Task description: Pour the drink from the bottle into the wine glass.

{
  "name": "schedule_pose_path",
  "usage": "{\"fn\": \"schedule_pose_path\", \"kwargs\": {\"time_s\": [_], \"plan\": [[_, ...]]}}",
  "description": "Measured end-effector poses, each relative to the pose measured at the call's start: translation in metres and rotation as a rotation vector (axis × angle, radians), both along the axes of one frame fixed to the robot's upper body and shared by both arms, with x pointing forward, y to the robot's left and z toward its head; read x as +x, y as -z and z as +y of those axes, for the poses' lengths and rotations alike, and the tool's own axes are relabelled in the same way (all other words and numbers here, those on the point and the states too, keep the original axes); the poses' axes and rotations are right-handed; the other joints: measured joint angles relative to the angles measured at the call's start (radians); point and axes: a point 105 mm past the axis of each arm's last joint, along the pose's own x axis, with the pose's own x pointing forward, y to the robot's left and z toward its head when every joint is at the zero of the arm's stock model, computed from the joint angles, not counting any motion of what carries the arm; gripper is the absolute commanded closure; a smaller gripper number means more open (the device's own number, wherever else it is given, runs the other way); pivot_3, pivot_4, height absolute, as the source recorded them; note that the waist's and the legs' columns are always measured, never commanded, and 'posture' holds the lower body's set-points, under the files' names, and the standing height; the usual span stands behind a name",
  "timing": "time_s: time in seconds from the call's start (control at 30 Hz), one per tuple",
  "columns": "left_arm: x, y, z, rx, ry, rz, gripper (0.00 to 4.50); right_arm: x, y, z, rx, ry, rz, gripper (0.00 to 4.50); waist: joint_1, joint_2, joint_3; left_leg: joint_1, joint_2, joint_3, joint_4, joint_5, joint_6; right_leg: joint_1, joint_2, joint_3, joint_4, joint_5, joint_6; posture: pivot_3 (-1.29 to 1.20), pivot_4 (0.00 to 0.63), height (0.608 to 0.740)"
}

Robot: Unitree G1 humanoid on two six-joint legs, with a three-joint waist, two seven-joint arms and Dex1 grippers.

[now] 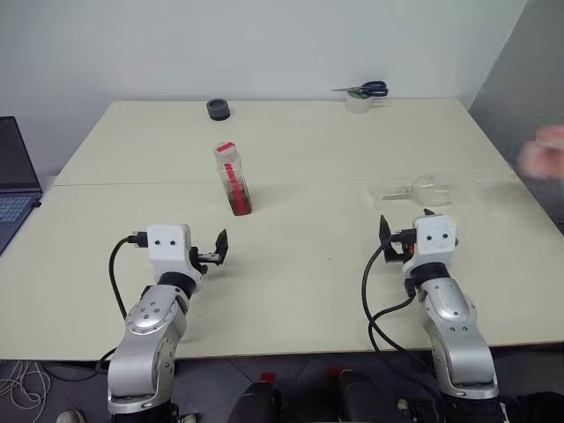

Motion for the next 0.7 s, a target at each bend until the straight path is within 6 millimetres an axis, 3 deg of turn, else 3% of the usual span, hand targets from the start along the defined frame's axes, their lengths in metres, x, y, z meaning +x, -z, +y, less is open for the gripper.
{"fn": "schedule_pose_path", "kwargs": {"time_s": [0.7], "plan": [[0.0000, -0.0039, -0.0050, -0.005, 0.020, 0.003, 0.00, -0.0004, -0.0001, -0.0064, -0.001, 0.038, -0.003, 0.05, 0.000, 0.000, 0.000, 0.000, 0.000, 0.000, 0.000, 0.000, 0.000, 0.000, 0.000, 0.000, 0.000, 0.000, 0.000, 0.00, 0.150, 0.740]]}}
